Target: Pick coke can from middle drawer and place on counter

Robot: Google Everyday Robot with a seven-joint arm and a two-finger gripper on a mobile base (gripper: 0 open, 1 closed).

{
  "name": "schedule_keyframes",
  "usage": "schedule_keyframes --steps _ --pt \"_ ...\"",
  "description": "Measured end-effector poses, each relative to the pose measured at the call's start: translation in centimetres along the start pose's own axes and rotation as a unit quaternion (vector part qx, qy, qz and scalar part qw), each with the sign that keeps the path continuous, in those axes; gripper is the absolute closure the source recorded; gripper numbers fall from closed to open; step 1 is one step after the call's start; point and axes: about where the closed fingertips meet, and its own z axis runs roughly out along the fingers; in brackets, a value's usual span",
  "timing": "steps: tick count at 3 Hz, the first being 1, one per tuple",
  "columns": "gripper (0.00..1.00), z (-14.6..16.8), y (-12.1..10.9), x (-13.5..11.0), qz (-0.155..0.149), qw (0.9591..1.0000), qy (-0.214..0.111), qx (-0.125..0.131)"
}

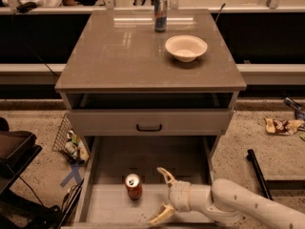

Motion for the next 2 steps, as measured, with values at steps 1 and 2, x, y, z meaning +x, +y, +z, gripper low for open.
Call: schedule_keyframes --steps 1,2 --pt "0.0 1.8 -1.2 1.4 0.013 0.9999 -0.001 -0.002" --pt "0.0 3.3 -2.9 1.8 0.021 0.9998 -0.001 -0.002"
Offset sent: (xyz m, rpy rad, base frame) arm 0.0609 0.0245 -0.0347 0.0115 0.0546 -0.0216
